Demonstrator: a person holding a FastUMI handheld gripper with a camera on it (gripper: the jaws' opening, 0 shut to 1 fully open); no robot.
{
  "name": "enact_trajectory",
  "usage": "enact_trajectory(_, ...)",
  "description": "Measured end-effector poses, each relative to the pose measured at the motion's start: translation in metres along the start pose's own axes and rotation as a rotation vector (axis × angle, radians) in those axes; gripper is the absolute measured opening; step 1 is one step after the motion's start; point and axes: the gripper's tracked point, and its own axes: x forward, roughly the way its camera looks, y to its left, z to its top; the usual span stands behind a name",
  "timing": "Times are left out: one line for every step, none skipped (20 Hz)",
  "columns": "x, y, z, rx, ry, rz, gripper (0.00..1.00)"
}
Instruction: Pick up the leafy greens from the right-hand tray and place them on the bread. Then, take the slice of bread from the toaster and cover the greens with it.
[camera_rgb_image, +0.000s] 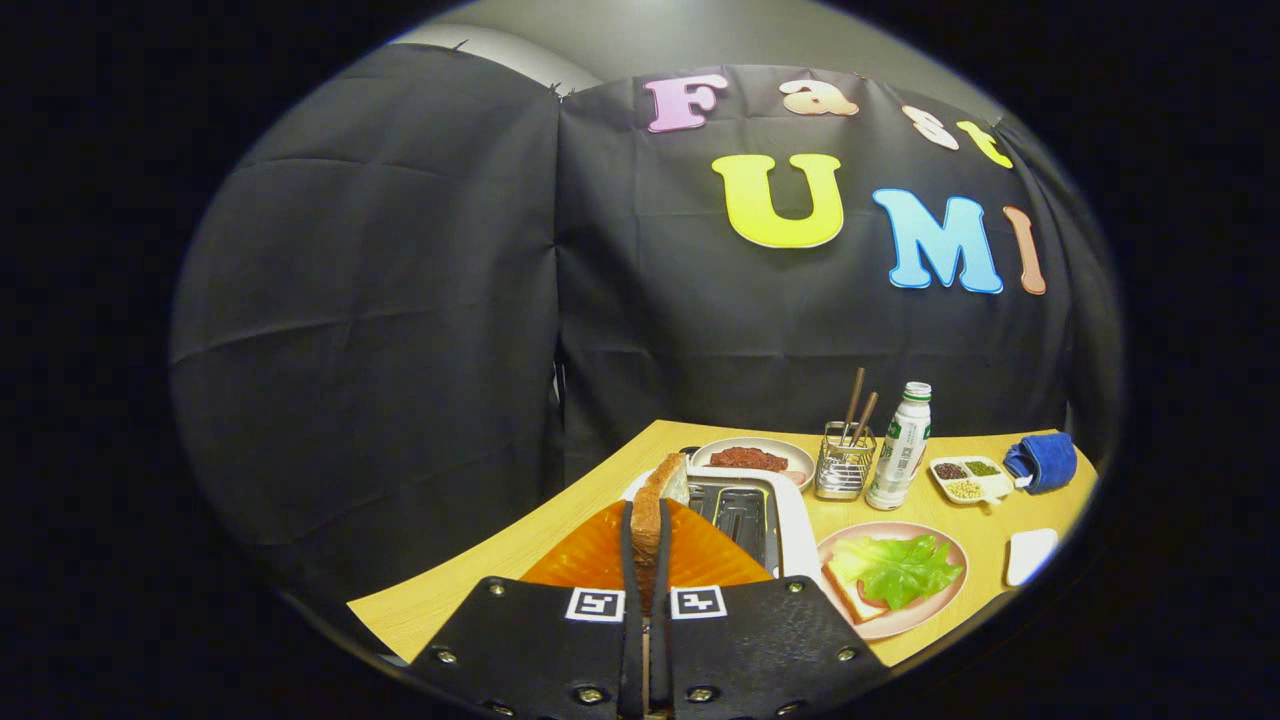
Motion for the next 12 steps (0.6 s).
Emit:
enact_trajectory(-0.001, -0.004, 0.006, -0.005, -0.016, -0.005, 0.03)
enact_trajectory(-0.005, -0.006, 0.013, -0.013, -0.029, -0.005, 0.03)
enact_trajectory(-0.006, -0.002, 0.02, -0.012, -0.043, 0.002, 0.03)
enact_trajectory(-0.01, -0.002, 0.027, -0.015, -0.059, 0.01, 0.03)
enact_trajectory(-0.013, -0.005, 0.035, -0.022, -0.078, 0.01, 0.03)
enact_trajectory(-0.02, -0.007, 0.045, -0.024, -0.098, 0.01, 0.03)
enact_trajectory(-0.025, -0.009, 0.052, -0.023, -0.117, 0.012, 0.03)
enact_trajectory(-0.031, -0.011, 0.061, -0.02, -0.137, 0.013, 0.03)
enact_trajectory(-0.037, -0.016, 0.068, -0.027, -0.153, 0.007, 0.02)
enact_trajectory(-0.044, -0.02, 0.075, -0.035, -0.167, 0.002, 0.03)
enact_trajectory(-0.049, -0.025, 0.078, -0.035, -0.179, -0.003, 0.03)
enact_trajectory(-0.053, -0.028, 0.082, -0.028, -0.185, -0.004, 0.03)
